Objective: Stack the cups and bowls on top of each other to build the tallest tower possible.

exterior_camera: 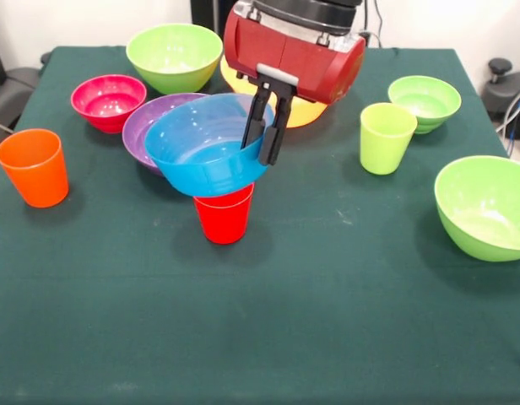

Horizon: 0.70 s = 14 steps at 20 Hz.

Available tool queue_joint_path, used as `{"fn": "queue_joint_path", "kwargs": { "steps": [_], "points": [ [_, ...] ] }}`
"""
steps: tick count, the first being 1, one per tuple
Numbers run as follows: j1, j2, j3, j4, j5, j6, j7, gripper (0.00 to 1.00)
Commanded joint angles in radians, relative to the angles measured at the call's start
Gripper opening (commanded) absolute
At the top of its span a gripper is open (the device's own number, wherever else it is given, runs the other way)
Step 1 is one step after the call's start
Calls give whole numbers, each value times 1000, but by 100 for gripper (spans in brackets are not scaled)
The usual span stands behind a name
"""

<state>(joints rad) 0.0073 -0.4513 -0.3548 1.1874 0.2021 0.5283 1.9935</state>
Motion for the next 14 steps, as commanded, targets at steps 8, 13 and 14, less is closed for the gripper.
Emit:
{"fn": "queue_joint_path", "kwargs": {
  "steps": [8, 13, 14],
  "points": [
    [-23, 48, 148, 133, -69, -94, 25, 0],
    [-22, 42, 149, 140, -72, -88, 19, 0],
    [-22, 43, 149, 140, -73, -90, 19, 0]
  ]
}}
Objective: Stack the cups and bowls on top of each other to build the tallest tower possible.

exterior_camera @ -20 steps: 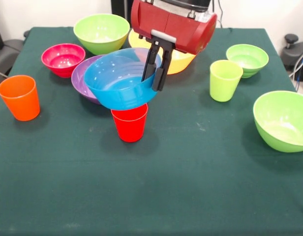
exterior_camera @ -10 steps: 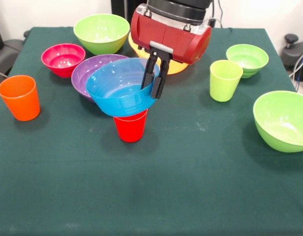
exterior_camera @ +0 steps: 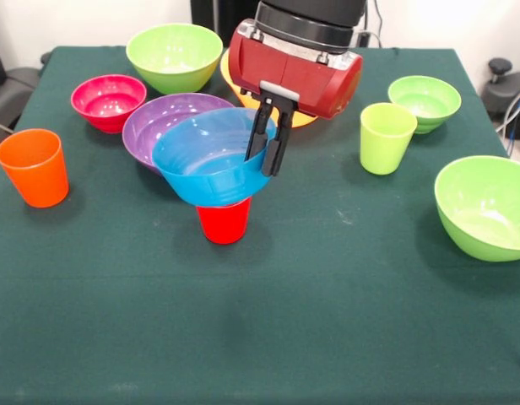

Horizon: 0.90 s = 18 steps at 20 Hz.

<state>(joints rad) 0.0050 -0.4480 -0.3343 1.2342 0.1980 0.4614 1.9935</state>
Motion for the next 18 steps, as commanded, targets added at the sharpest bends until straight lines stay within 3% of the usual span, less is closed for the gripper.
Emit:
{"fn": "queue_joint_path", "kwargs": {
  "steps": [1, 18],
  "points": [
    [-22, 41, 131, 92, -69, -24, 18, 0],
    [-26, 40, 137, 62, -79, 20, -12, 0]
  ]
}}
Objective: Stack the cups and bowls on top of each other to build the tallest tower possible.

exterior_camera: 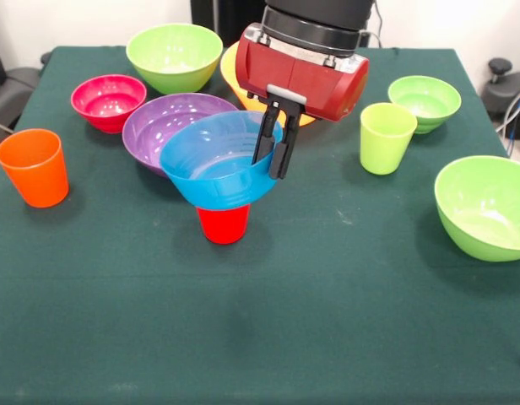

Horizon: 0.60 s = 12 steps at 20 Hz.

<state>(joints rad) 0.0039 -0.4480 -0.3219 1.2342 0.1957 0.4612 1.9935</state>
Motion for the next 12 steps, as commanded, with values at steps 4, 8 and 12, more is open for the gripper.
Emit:
{"fn": "queue_joint_path", "kwargs": {
  "steps": [4, 8, 12],
  "points": [
    [-28, 41, 126, 42, -76, 53, -27, 0],
    [-23, 45, 121, 16, -78, 83, -34, 0],
    [-21, 51, 124, -23, -77, 122, -49, 0]
  ]
}}
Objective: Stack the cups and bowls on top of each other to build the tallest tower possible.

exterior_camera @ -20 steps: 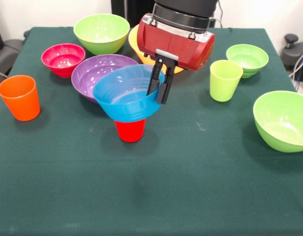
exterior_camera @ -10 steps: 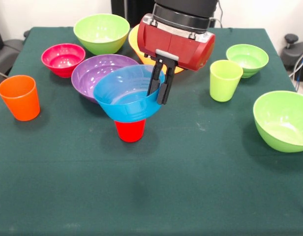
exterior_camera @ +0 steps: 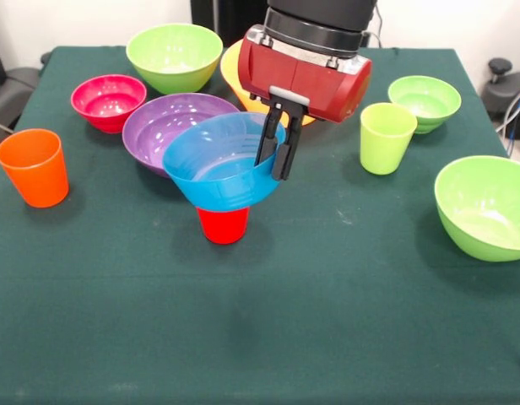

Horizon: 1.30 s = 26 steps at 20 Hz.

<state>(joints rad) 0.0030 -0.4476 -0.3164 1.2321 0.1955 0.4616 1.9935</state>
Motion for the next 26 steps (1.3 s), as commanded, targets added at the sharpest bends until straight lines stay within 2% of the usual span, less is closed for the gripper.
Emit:
{"fn": "queue_joint_path", "kwargs": {
  "steps": [1, 12, 17, 21, 26],
  "points": [
    [-19, 53, 119, -34, -76, 134, -52, 0],
    [-26, 78, 119, -123, -79, 194, -71, 0],
    [-28, 81, 121, -135, -79, 206, -73, 0],
    [-36, 77, 134, -118, -77, 194, -79, 0],
    [-49, 32, 149, -33, -82, 173, -93, 0]
  ]
}}
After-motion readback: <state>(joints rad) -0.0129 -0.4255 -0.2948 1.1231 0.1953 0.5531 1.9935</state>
